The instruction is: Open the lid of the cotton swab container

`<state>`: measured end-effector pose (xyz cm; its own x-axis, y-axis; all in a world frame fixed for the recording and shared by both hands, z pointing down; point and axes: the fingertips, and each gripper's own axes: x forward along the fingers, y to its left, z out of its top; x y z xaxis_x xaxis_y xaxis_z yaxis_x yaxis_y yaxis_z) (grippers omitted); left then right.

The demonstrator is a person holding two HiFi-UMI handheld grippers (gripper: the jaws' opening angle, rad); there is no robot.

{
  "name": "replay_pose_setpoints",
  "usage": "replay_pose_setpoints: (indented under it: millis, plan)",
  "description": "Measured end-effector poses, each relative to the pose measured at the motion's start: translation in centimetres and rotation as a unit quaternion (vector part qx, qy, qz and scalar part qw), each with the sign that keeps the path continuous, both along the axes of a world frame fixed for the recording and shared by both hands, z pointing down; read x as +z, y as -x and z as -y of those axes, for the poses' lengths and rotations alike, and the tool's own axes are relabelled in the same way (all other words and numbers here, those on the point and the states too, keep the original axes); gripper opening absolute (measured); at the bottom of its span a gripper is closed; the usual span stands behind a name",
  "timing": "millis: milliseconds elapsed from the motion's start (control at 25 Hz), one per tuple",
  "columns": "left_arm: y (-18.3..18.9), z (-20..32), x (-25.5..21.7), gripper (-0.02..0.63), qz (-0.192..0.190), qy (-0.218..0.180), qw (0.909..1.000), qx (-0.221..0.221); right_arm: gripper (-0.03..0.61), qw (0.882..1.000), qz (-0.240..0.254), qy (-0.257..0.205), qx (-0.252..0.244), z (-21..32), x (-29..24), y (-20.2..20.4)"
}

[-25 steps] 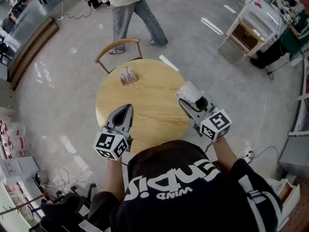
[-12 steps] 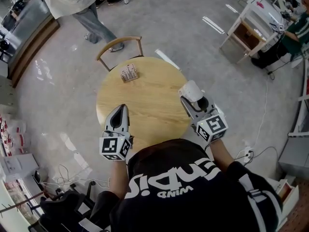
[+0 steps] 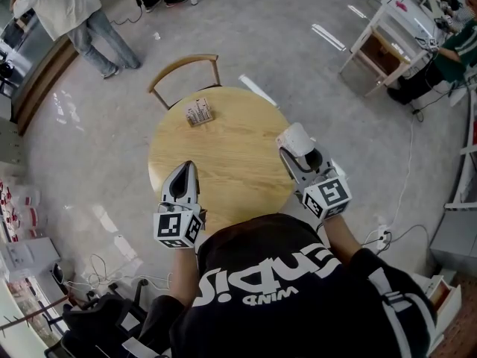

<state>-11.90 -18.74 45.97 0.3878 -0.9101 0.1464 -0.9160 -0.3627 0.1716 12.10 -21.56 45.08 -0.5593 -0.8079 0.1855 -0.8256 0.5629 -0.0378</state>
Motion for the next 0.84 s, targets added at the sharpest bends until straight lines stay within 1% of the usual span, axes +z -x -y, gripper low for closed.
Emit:
replay_pose_setpoints:
  millis: [840]
  plan:
    - [0.46, -0.01, 0.44, 0.011, -0.001, 0.005, 0.9999, -0.010, 0.193, 1.000, -0.008, 0.004, -0.006, 0.25, 0.55, 0.25]
